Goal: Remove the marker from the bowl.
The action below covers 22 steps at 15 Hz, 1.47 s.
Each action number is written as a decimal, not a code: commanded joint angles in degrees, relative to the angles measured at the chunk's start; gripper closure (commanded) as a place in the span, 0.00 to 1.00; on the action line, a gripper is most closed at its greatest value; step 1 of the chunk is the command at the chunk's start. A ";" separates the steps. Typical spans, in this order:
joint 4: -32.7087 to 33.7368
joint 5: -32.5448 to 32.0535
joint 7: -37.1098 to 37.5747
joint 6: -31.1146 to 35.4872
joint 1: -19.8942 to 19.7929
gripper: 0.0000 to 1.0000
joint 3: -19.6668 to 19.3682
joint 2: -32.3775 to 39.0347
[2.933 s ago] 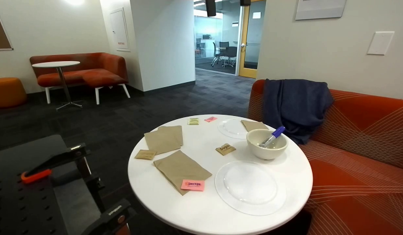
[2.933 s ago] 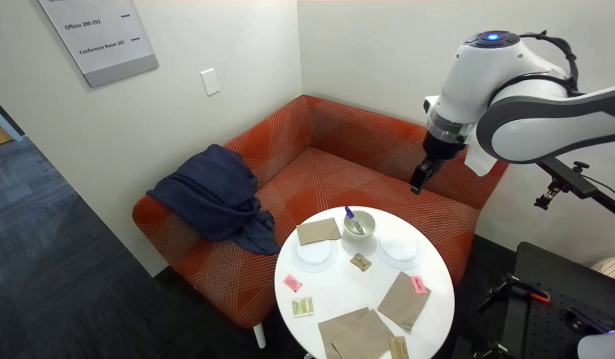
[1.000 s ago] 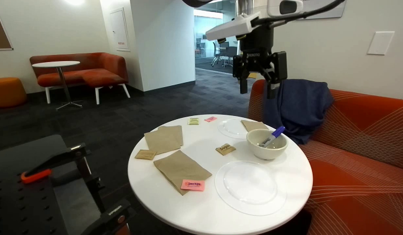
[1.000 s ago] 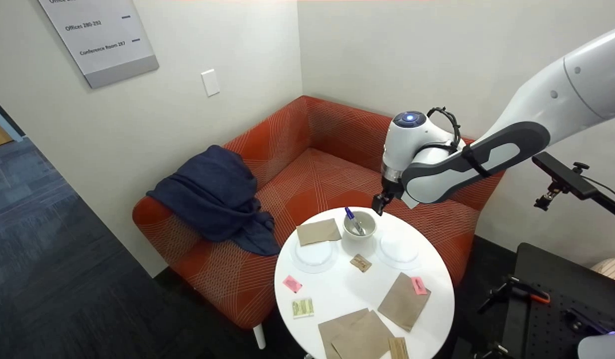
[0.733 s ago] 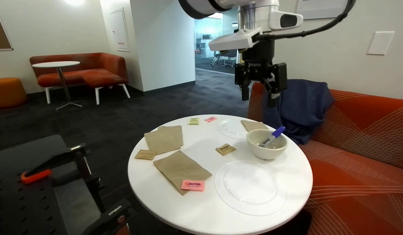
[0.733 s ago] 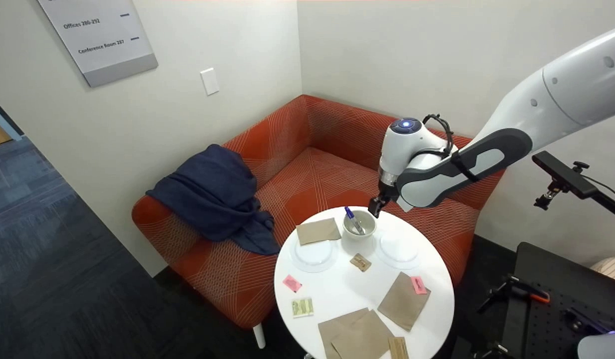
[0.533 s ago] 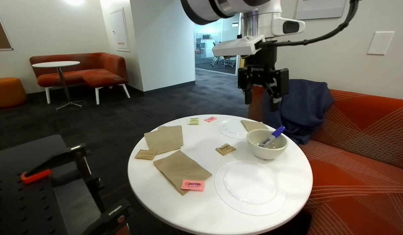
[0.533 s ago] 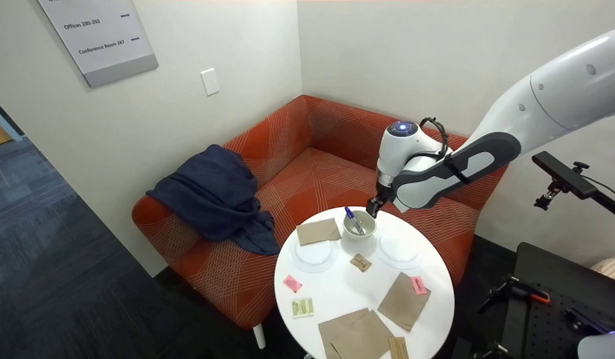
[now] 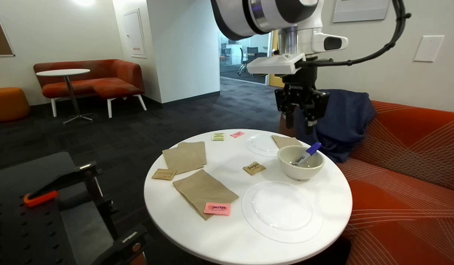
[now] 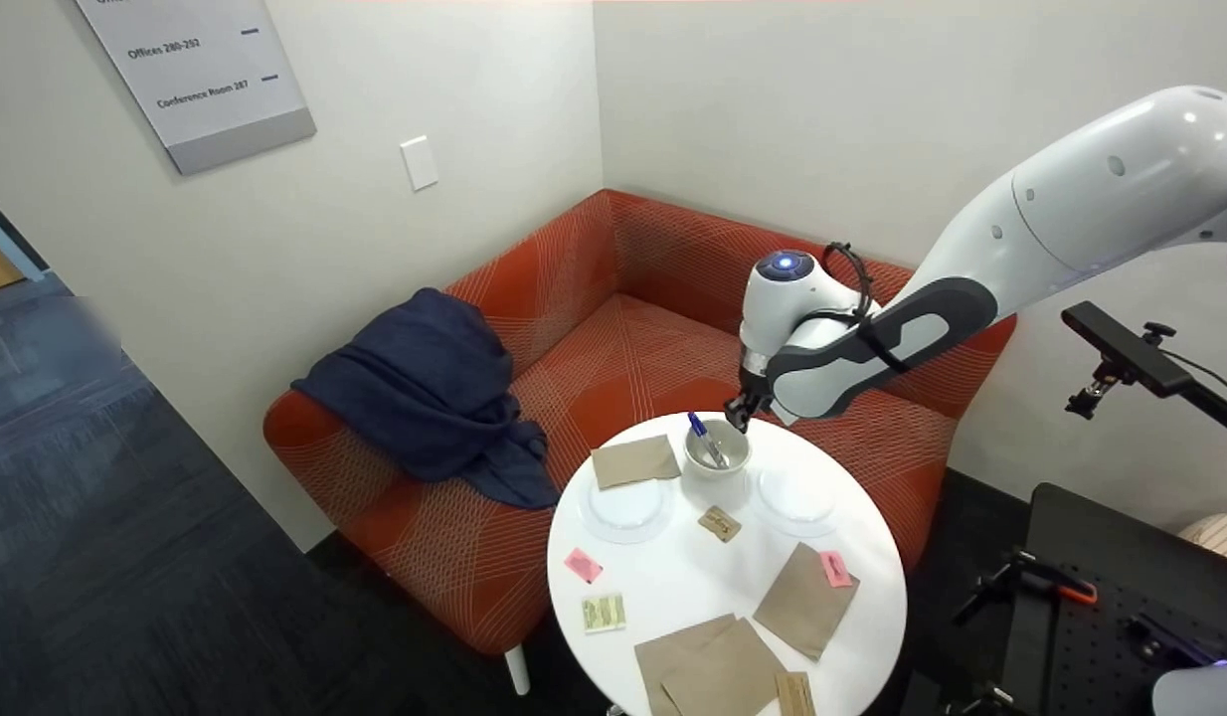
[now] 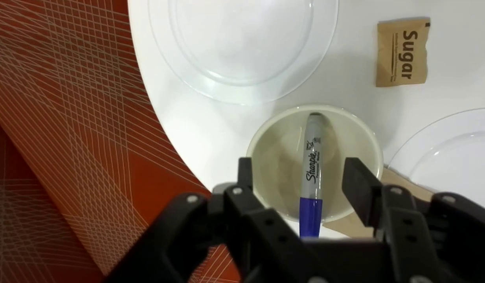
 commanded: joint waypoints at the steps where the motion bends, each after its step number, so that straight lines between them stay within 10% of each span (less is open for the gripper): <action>1: 3.62 1.63 -0.82 0.14 0.49 0.35 -0.82 3.49; 22: 15.35 2.89 -1.38 5.69 0.75 0.36 -1.27 18.17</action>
